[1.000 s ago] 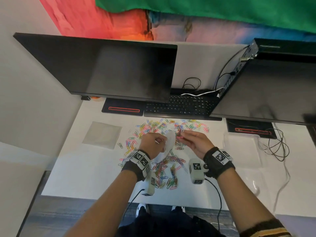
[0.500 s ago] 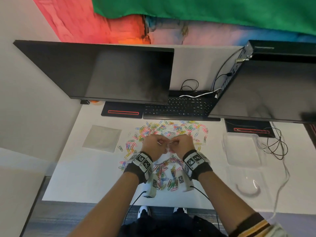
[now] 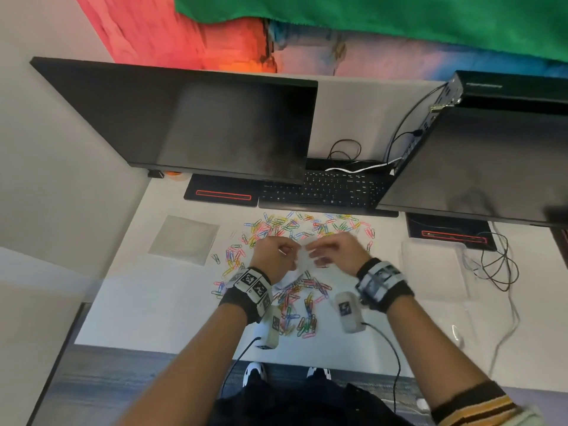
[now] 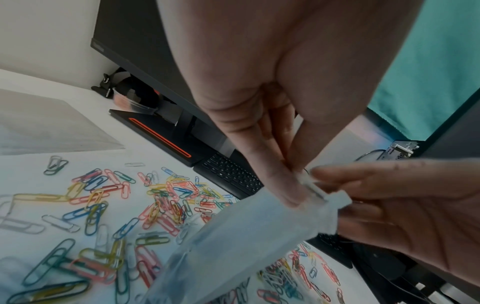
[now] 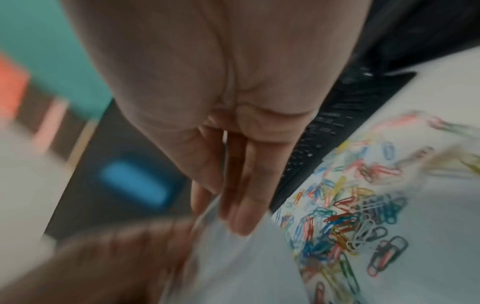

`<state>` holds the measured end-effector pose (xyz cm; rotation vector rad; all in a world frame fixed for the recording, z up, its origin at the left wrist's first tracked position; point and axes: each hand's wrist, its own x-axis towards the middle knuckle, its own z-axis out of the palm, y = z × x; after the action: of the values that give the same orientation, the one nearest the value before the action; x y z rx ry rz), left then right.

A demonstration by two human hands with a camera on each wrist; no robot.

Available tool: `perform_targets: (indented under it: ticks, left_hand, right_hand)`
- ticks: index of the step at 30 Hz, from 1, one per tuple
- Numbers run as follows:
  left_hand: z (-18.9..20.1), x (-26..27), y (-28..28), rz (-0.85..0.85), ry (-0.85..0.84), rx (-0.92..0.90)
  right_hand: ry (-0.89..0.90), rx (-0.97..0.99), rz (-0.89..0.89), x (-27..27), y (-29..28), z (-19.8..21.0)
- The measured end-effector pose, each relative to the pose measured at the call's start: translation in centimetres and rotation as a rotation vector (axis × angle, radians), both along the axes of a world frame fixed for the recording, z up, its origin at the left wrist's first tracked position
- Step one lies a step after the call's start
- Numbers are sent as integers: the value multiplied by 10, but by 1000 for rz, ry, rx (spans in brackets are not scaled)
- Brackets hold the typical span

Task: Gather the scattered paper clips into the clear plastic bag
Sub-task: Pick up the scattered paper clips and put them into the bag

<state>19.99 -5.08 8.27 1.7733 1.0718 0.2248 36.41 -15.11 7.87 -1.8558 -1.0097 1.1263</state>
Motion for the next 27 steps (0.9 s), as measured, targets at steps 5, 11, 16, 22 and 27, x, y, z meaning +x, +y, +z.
perform_targets:
  ticks: [5,11,16,22,27]
  left_hand:
    - [-6,-8,4,58,-35,42]
    - [-12,-8,0,66,-27,63]
    - [-12,-4,4,69,-14,69]
    - [-11,-5,7,63,15,78]
    - [-9,-6,7,65,17,70]
  right_hand:
    - [-357,-260,-296,88,-18,-44]
    - [-550,-458,-211,113,-7,-106]
    - [-636,-435,-71,107,33,-116]
    - [-885,-411,136,90,49,-121]
    - [-951,-367,138,93,44,-107]
